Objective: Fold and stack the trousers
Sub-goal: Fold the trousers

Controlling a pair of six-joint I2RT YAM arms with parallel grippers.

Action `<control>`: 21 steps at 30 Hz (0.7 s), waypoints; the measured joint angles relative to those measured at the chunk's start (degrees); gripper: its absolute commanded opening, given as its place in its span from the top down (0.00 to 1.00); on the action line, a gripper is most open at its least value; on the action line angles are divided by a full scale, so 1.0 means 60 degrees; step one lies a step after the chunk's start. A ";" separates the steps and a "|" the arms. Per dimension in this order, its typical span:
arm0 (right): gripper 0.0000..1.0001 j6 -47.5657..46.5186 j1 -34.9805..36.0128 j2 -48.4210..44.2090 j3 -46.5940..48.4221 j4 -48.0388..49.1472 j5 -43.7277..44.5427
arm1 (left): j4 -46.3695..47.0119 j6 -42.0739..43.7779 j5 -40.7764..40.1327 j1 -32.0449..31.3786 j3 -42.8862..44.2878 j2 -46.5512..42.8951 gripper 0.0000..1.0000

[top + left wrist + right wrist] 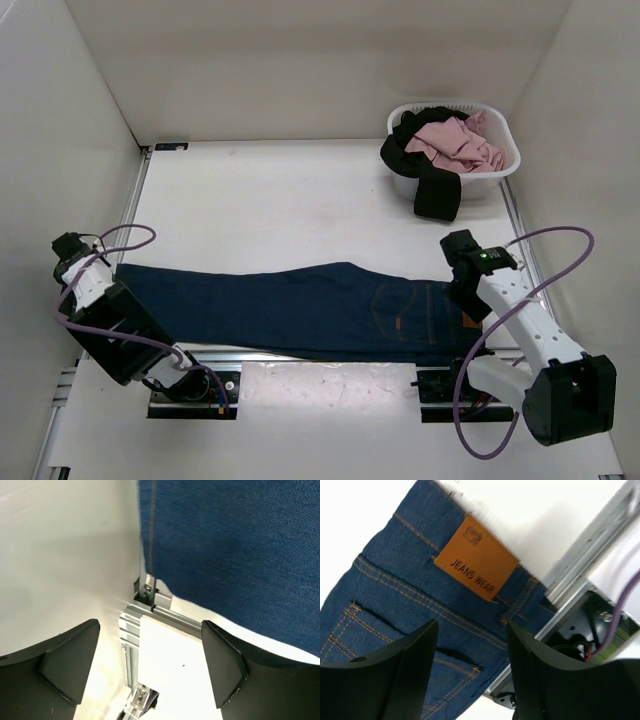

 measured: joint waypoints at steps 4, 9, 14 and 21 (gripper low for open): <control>0.63 0.0222 0.0229 0.0240 -0.0506 0.0670 -0.0215 | -0.0120 -0.0051 0.0131 -0.0076 0.0135 -0.0659 0.11; 0.97 0.0528 0.0018 0.1045 -0.1625 0.1876 -0.0685 | -0.0160 -0.0328 0.0466 -0.1075 0.0055 -0.1096 0.29; 1.00 0.0463 -0.0576 0.3100 -0.1137 0.1945 -0.0976 | 0.0138 -0.0962 0.0452 -0.1770 -0.0703 0.0663 0.29; 1.00 -0.0277 -0.1789 0.5162 0.0335 0.1406 -0.0903 | 0.0044 -0.1763 -0.0386 -0.2823 -0.0346 0.1796 0.29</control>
